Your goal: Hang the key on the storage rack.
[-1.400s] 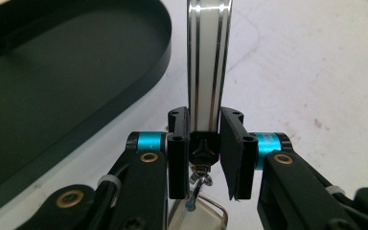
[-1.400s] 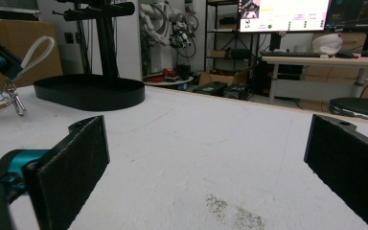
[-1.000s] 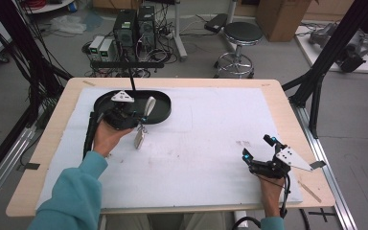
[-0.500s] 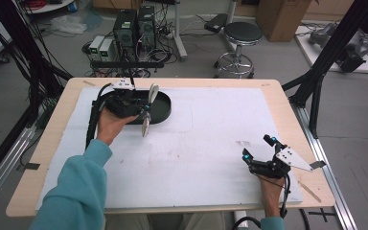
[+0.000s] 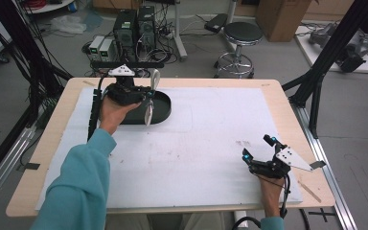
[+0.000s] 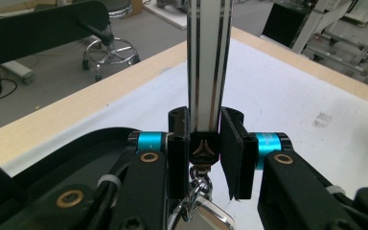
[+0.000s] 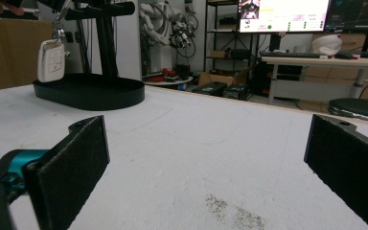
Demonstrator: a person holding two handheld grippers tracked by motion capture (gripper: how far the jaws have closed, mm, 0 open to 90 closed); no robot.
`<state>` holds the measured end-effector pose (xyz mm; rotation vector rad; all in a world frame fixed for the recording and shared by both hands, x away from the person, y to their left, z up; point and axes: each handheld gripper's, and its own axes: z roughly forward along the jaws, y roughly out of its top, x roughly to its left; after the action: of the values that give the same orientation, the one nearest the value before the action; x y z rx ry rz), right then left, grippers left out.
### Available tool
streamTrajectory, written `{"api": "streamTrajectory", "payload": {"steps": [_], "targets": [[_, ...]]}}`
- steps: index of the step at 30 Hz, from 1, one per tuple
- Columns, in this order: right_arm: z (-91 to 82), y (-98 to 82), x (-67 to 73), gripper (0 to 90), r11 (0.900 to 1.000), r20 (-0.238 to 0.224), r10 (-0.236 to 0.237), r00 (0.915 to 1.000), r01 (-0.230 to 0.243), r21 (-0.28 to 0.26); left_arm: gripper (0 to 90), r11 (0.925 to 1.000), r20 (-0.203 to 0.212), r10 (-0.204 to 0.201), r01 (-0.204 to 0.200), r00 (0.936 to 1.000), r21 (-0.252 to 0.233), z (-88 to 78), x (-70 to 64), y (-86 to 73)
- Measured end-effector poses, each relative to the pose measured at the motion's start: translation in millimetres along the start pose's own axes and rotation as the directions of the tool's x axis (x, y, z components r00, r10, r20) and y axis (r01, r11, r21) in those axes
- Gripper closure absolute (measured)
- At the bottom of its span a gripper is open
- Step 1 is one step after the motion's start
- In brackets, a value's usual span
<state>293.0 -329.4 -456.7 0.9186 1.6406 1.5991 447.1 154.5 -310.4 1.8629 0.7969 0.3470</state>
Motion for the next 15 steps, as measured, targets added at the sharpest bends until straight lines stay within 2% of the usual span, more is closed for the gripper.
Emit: {"api": "streamTrajectory", "payload": {"steps": [6,15], "targets": [[0.1,0.0,0.0,0.9,1.000,0.000,-0.001,1.0000,0.001,0.000,74.0,0.9998,-0.003,-0.013,0.013,0.9999,-0.016,11.0,7.4,4.3],[0.0,0.0,-0.4,0.9,1.000,-0.002,0.000,1.0000,0.000,0.001,73.9,0.9967,-0.005,-0.070,0.069,0.9976,-0.043,24.7,23.6,-0.1]]}}
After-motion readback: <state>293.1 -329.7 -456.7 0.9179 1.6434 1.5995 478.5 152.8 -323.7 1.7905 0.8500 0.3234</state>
